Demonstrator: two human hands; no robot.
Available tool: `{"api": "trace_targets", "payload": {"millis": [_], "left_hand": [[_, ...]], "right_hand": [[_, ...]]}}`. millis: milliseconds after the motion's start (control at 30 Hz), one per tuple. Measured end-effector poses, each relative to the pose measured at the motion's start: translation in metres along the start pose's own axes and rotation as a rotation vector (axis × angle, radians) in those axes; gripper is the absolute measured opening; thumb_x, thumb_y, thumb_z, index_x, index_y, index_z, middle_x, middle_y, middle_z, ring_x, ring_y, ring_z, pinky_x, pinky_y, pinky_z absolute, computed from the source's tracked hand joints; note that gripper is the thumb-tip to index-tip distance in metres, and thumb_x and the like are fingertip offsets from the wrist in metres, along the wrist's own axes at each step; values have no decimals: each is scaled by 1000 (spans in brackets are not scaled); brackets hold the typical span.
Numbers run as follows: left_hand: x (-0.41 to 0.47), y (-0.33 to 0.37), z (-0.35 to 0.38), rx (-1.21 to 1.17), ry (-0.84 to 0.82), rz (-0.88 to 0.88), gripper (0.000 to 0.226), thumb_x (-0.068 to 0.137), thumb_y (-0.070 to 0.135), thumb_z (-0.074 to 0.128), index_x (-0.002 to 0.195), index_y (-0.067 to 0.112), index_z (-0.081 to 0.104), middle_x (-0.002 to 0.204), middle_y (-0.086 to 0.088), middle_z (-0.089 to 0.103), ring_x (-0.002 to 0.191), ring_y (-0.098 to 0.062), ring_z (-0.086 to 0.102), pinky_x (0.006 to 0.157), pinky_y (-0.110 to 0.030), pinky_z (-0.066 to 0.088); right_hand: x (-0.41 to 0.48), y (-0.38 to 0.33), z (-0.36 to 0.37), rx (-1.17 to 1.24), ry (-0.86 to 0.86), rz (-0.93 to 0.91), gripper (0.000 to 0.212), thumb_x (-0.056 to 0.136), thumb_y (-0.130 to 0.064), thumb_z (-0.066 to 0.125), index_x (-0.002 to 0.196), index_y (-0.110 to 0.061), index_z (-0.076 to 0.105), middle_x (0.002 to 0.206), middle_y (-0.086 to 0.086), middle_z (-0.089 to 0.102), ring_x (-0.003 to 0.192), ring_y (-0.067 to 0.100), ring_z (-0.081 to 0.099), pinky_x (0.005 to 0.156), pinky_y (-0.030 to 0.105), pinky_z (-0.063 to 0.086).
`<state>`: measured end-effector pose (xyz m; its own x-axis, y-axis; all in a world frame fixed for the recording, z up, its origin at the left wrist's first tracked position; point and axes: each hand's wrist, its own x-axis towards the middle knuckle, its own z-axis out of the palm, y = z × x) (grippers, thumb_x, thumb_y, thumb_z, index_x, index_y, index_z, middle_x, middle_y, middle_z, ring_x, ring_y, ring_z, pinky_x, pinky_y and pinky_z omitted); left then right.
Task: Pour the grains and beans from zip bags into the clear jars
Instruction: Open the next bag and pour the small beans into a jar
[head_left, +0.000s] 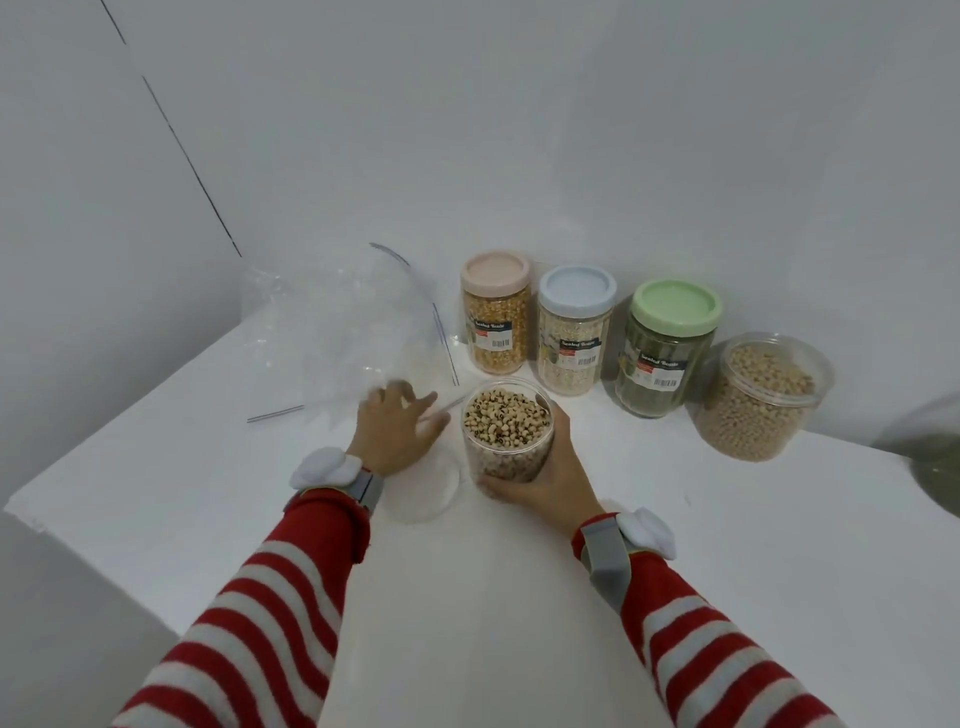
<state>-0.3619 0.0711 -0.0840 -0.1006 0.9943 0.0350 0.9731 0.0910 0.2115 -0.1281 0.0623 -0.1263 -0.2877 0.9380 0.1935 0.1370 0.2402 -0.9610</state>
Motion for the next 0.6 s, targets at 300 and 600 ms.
{"api": "trace_targets", "payload": {"millis": [300, 600], "left_hand": [[-18, 11, -24, 147, -554, 33, 122, 61, 66, 79, 153, 34, 7, 152, -5, 23, 138, -30, 30, 110, -49, 36], [-15, 69, -80, -953, -1, 262, 64, 63, 53, 83, 104, 41, 35, 137, 0, 47, 120, -25, 57, 104, -41, 47]], "right_hand": [[0, 2, 1, -17, 20, -19, 110, 55, -14, 96, 132, -46, 25, 137, -20, 41, 129, -8, 40, 106, 14, 36], [-6, 0, 1, -24, 21, -10, 112, 53, -13, 97, 132, -46, 25, 137, -21, 40, 127, -9, 41, 106, 17, 38]]}}
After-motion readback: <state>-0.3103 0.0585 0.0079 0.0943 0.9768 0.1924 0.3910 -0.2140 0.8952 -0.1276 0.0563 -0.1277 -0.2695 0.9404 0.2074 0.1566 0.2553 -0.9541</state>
